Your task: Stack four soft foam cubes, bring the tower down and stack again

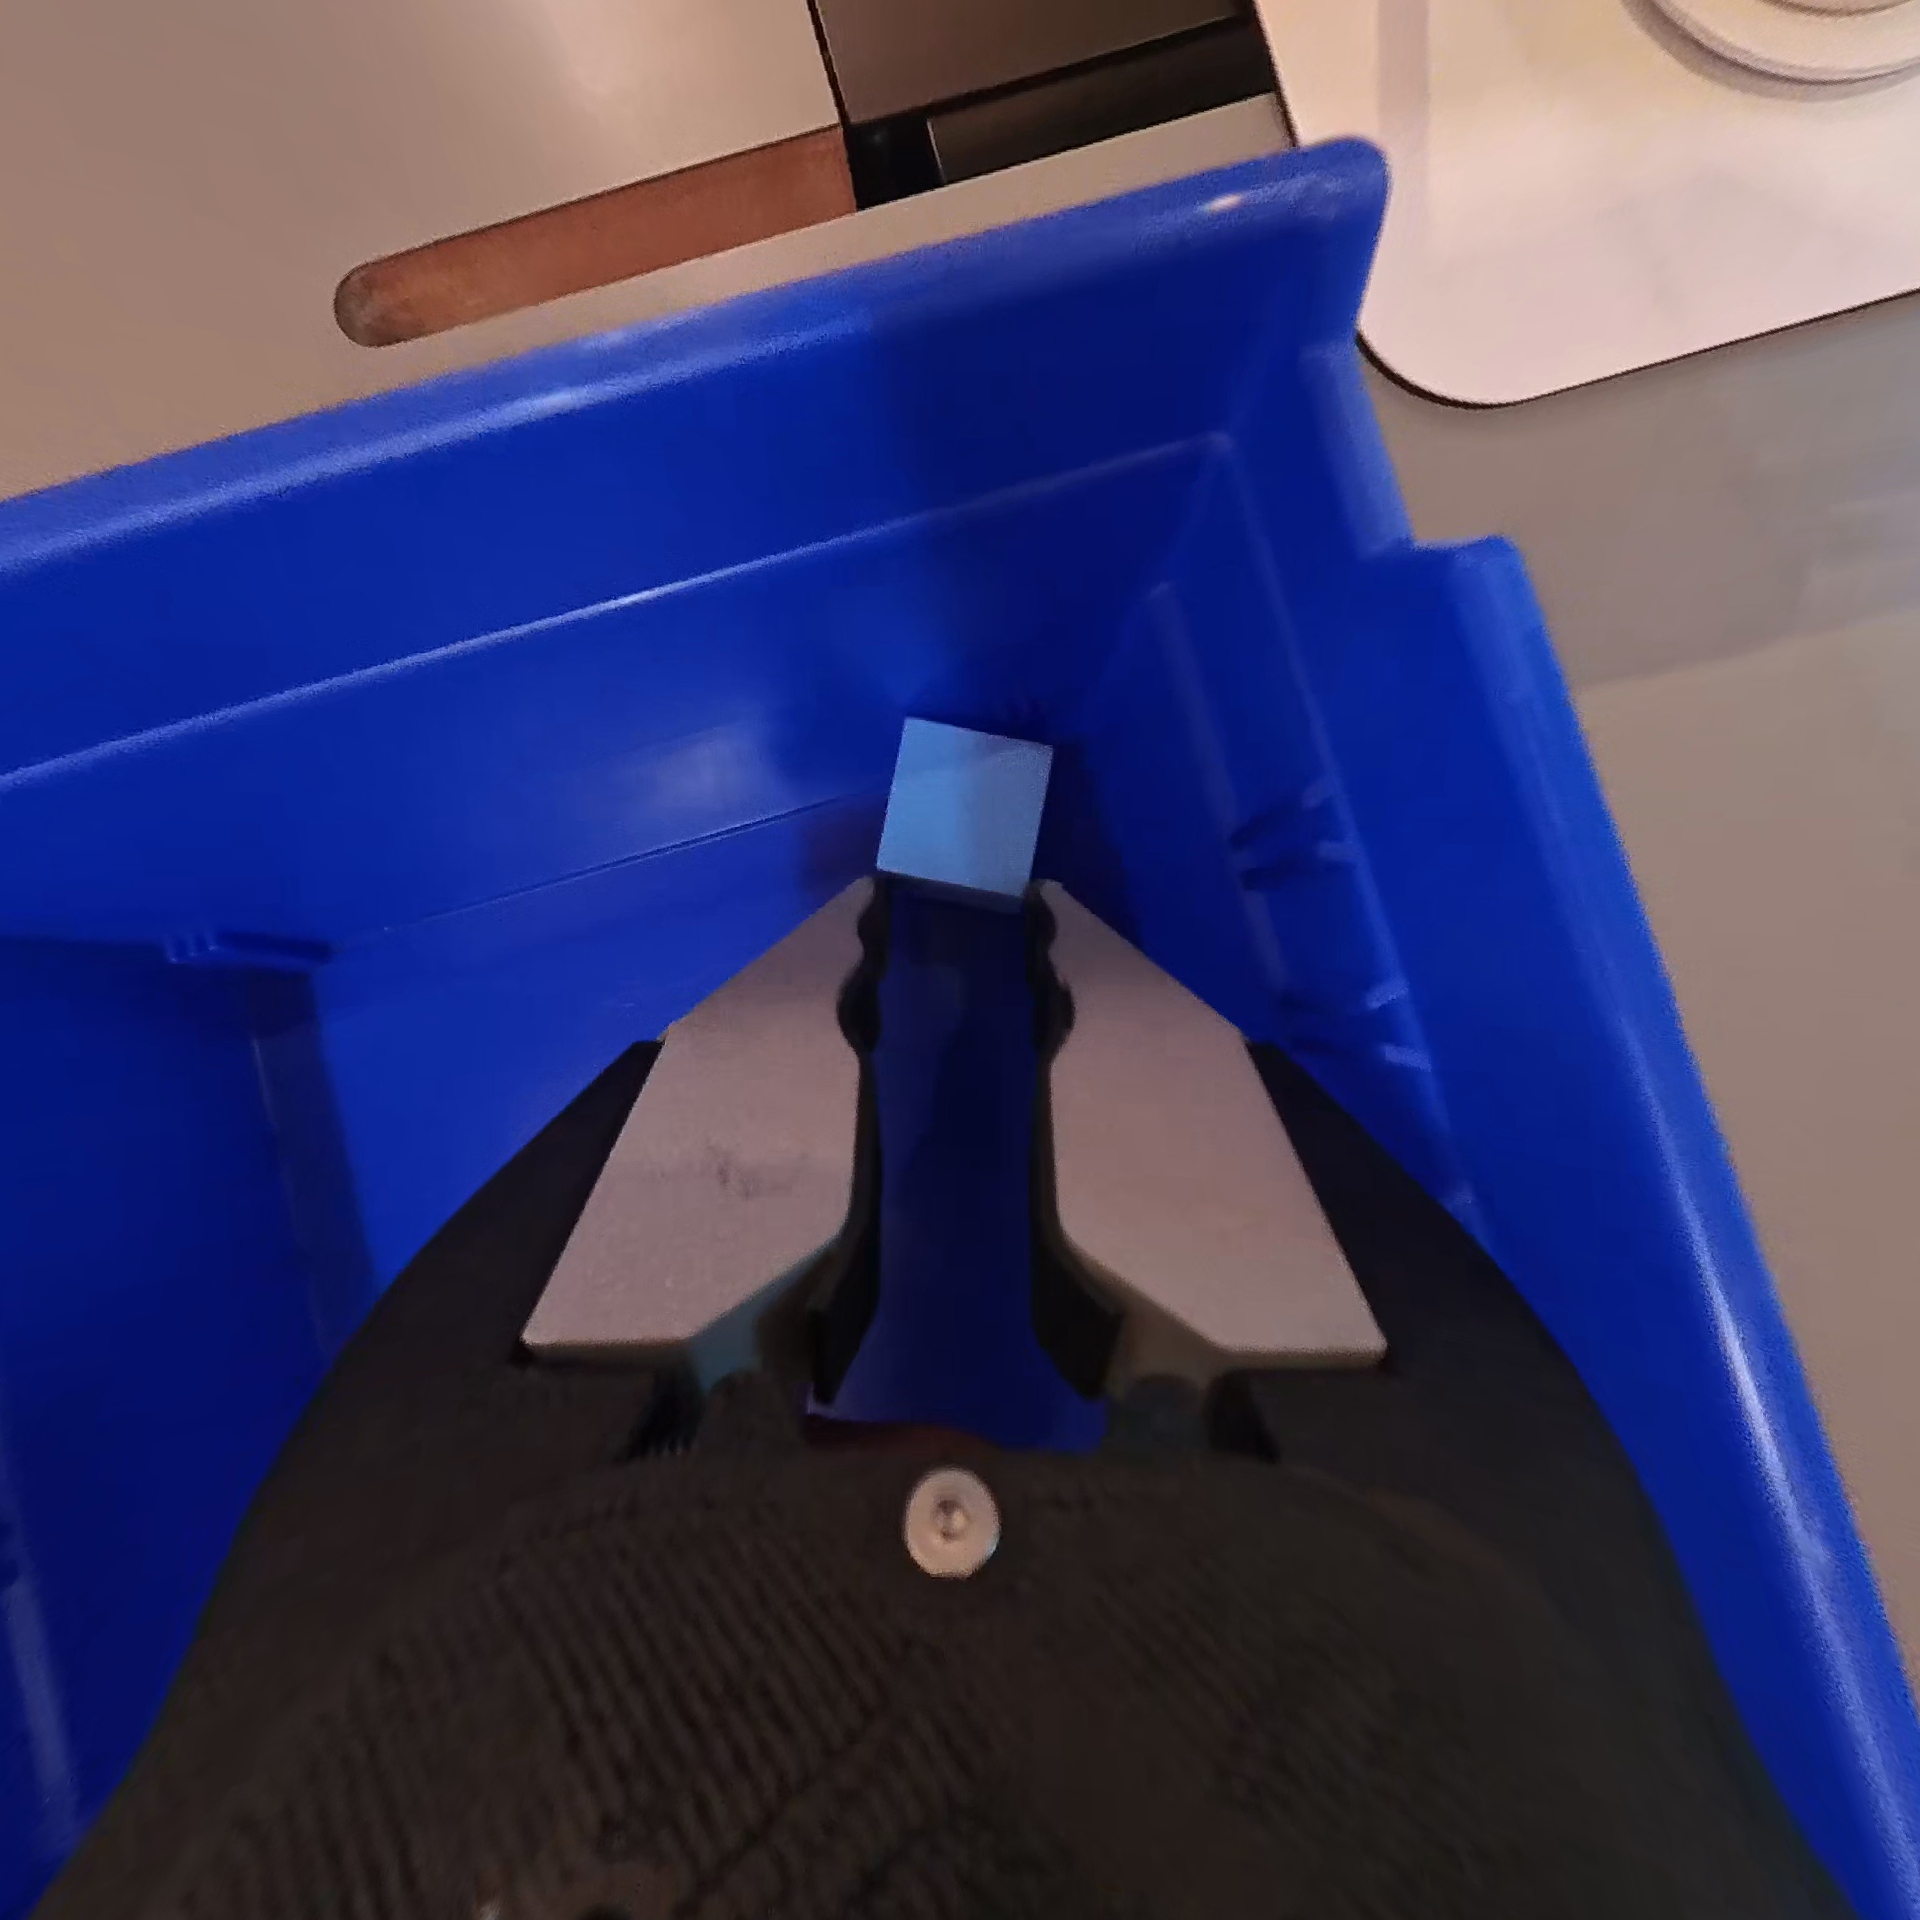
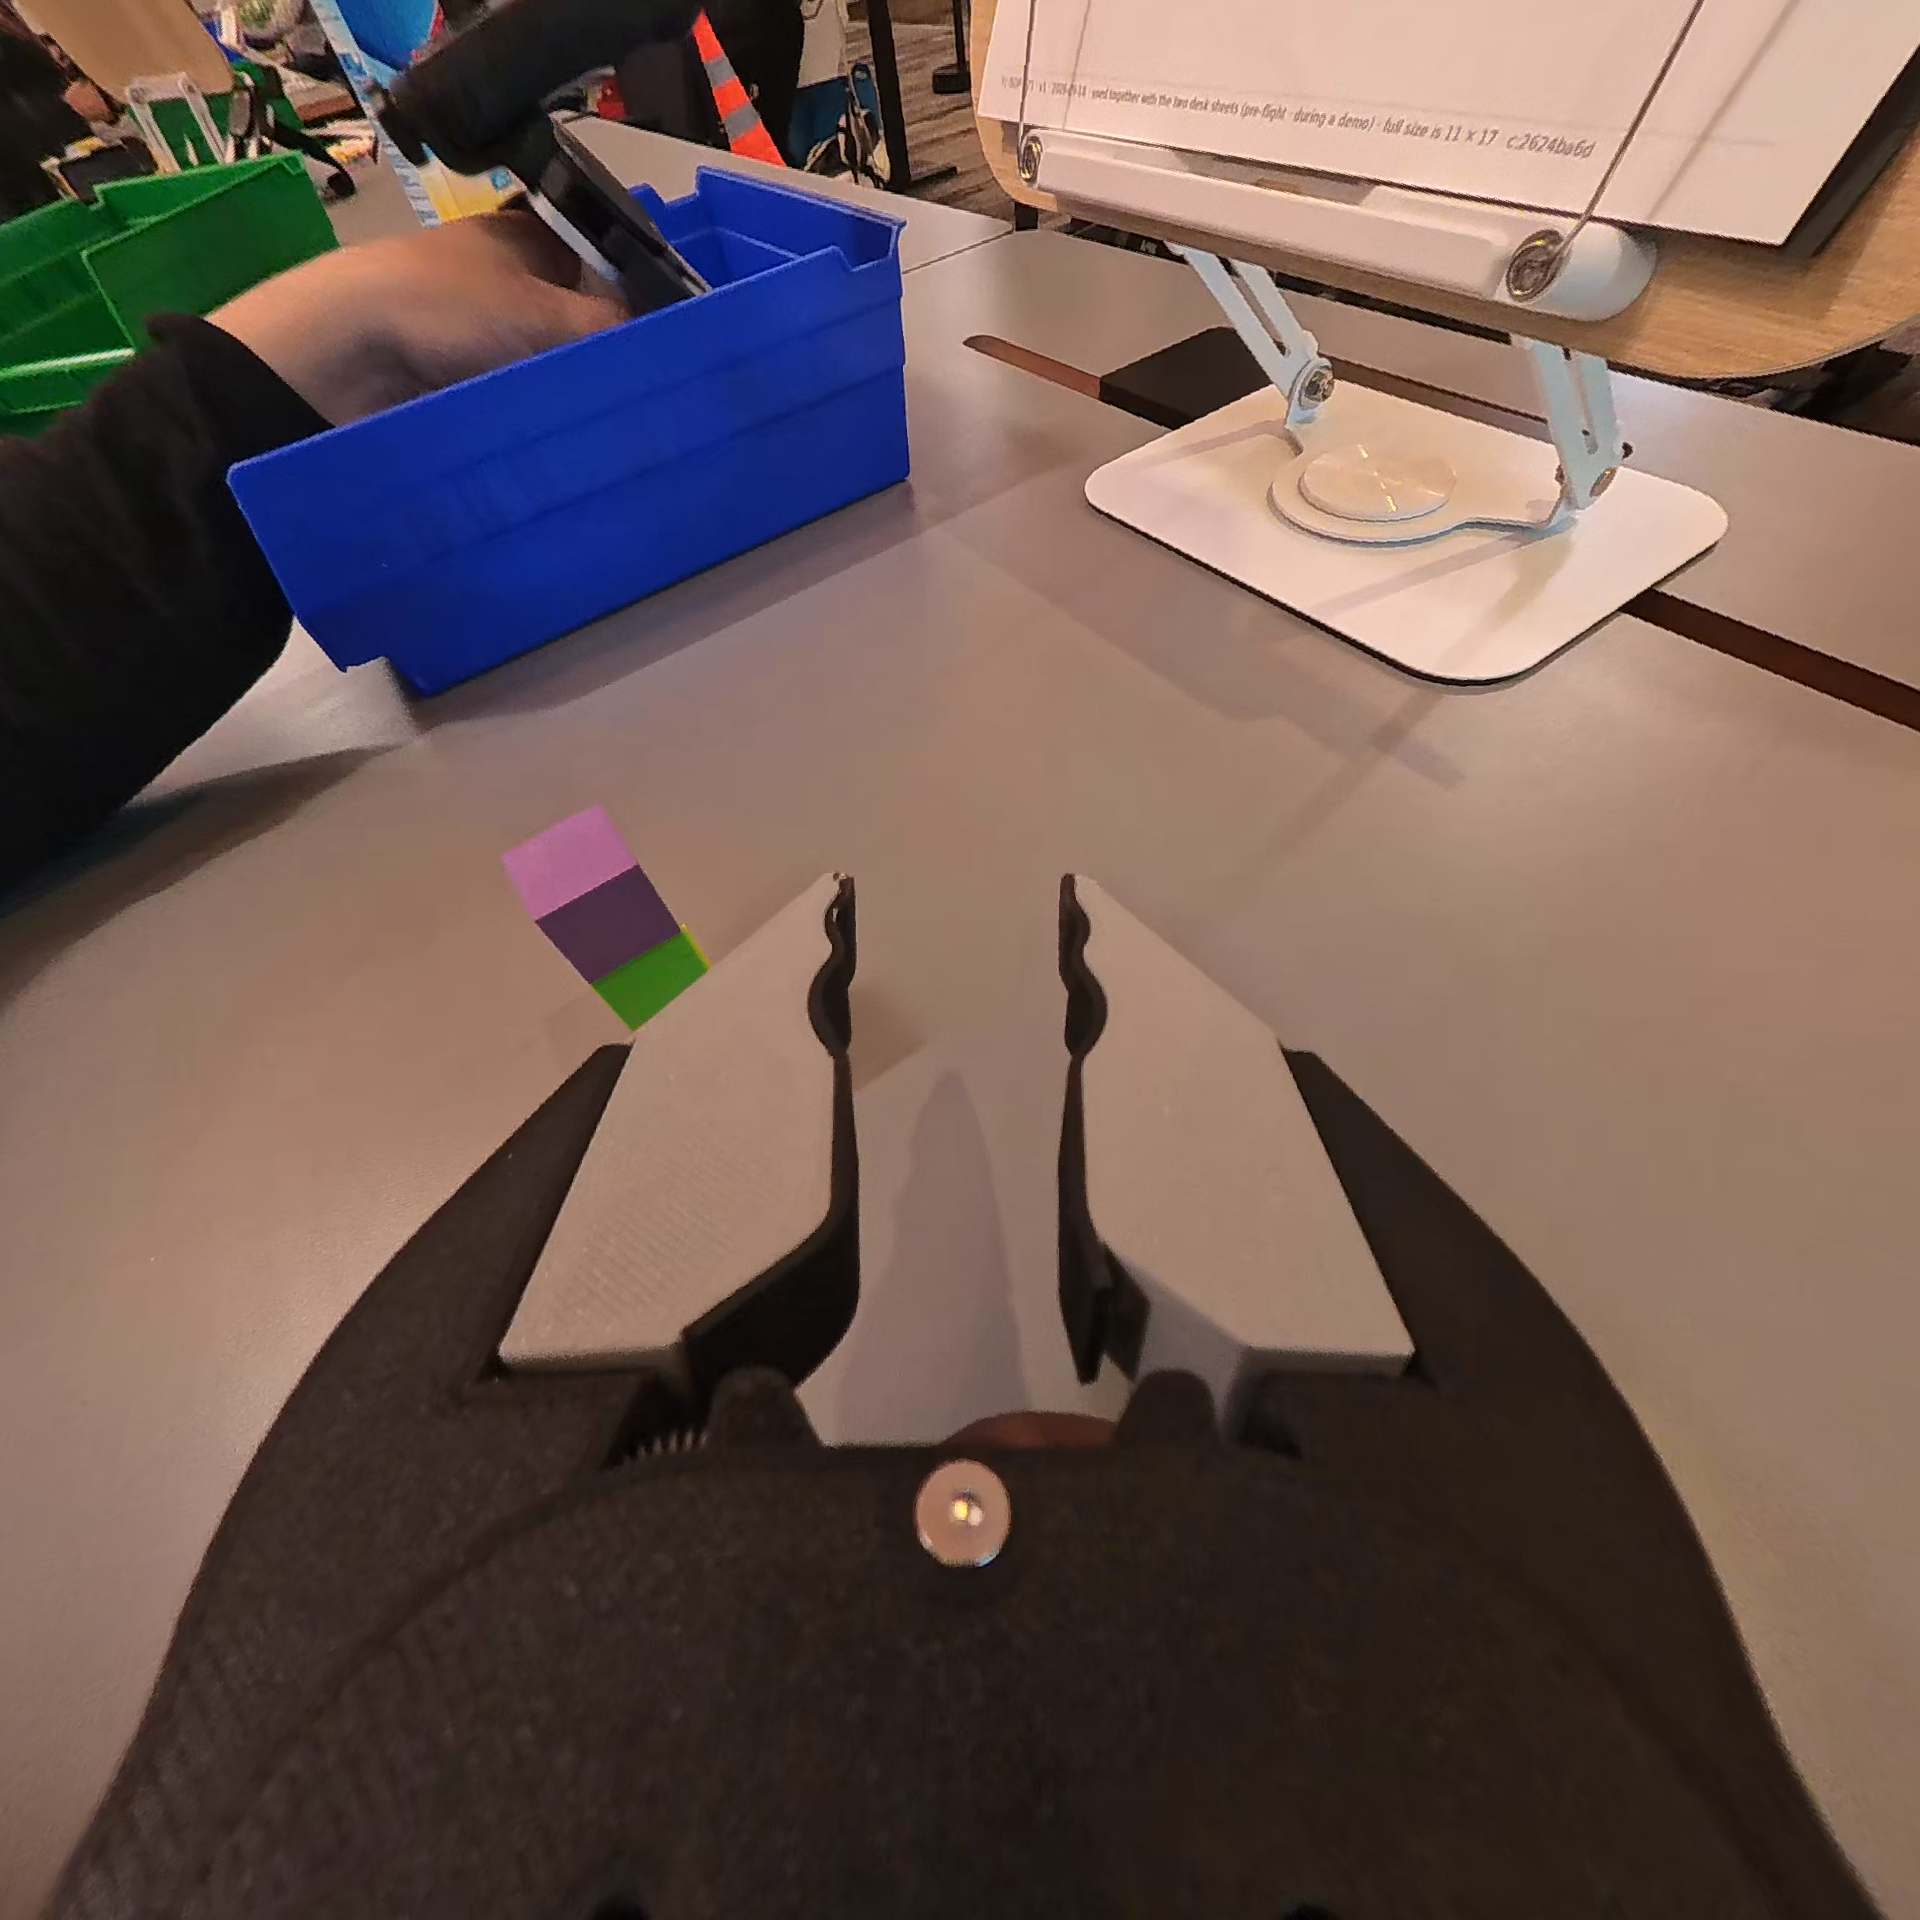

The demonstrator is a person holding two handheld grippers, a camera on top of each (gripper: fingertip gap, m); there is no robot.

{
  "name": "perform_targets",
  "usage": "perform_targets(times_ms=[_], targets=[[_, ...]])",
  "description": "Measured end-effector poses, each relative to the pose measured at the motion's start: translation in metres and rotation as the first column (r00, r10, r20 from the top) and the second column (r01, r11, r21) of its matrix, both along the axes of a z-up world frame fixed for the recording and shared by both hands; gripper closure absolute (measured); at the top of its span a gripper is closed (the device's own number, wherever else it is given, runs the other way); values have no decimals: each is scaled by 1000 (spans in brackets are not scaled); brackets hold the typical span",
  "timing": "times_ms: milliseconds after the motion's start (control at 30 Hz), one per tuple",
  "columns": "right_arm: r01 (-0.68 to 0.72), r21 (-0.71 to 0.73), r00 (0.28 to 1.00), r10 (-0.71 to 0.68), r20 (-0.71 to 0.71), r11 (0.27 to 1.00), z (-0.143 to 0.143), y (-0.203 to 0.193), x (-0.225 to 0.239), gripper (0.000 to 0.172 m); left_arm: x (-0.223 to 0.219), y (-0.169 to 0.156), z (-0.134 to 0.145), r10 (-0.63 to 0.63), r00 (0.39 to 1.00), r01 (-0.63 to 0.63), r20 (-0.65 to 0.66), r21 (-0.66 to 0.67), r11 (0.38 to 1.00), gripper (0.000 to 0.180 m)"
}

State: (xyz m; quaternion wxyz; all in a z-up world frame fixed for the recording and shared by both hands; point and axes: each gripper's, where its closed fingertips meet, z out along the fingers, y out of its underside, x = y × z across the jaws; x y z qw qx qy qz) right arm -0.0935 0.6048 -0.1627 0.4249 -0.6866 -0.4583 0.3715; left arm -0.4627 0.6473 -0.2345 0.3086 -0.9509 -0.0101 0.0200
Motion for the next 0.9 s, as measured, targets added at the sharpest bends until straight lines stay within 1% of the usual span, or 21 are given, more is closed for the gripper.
perform_targets(times_ms=[167, 367, 900], targets=[[-1, -1, 1000, 1, 3, 1000, -1, 0, 0, 135, -4, -1, 12, 6, 1000, -6, -8, 33, 999, 157], [-2, -1, 1000, 2, 4, 1000, -1, -1, -1, 135, -5, -2, 32, 2, 1000, 0, -24, 84, 996, 157], [-2, 2, 1000, 2, -3, 1000, 2, -1, -1, 136, -2, -9, 81, -1, 995, 20, -104, 184, 983, 157]])
